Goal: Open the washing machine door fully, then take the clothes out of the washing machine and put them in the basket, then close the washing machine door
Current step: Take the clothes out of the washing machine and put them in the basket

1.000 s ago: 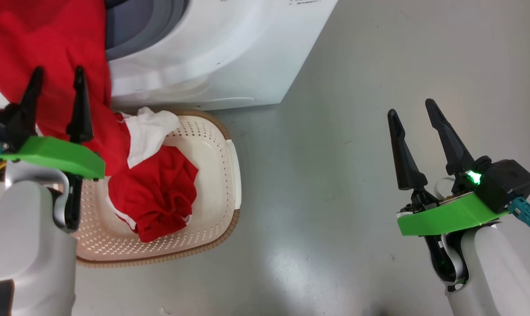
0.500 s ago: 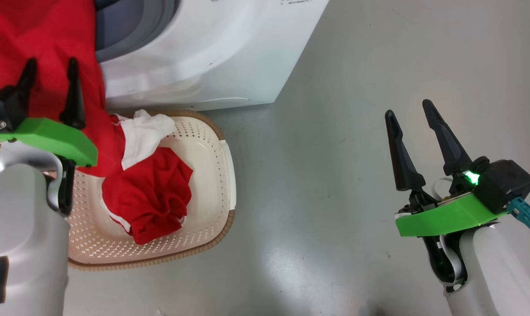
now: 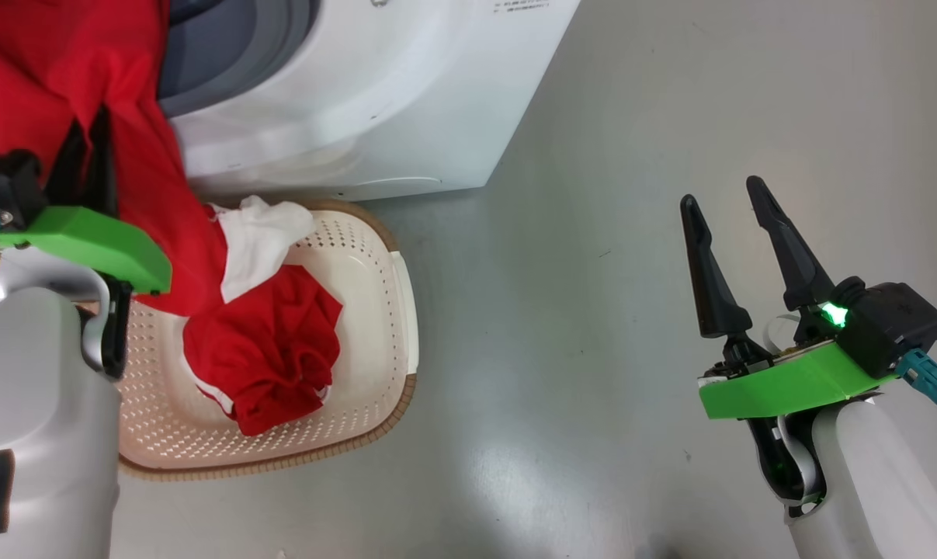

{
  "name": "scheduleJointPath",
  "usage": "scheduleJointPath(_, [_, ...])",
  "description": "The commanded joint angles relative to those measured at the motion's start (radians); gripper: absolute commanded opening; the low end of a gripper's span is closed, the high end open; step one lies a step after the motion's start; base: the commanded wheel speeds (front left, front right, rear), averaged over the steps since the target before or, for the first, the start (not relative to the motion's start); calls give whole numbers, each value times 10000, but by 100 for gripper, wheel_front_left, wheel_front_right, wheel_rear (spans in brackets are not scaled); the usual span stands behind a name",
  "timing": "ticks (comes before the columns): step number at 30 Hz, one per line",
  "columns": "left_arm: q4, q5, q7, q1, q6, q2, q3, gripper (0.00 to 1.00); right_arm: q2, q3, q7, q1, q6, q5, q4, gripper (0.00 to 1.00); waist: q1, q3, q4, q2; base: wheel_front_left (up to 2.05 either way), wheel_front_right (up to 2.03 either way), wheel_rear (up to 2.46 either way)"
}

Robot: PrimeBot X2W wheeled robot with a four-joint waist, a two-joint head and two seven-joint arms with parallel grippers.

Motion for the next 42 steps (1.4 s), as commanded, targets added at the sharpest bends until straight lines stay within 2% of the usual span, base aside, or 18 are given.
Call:
scheduleJointPath(1, [-450,-58,-44,147,18,390,264,0,11,196,-63,63,62,24,-244,100,0,-27,29,-1,0,0,0])
scheduleJointPath(16, [-3419,-182,-44,2915,-66,-41,313,0,11,107,-63,195,62,-21,-231,100,0,-304,293,-1,0,0,0])
scheduleJointPath(24, [-3996,-309,-44,4143,-76,-275,109,0,11,97,-63,248,62,-44,-213,100,0,-380,372,-1,0,0,0])
scheduleJointPath(33, [-3544,-613,-44,4829,-79,-556,-405,0,11,130,-63,158,62,-73,-212,100,0,-291,375,-1,0,0,0])
scheduleJointPath(42, [-1911,-801,-44,4598,-79,-483,-764,0,11,138,-63,89,62,-77,-230,100,0,-140,288,-1,0,0,0])
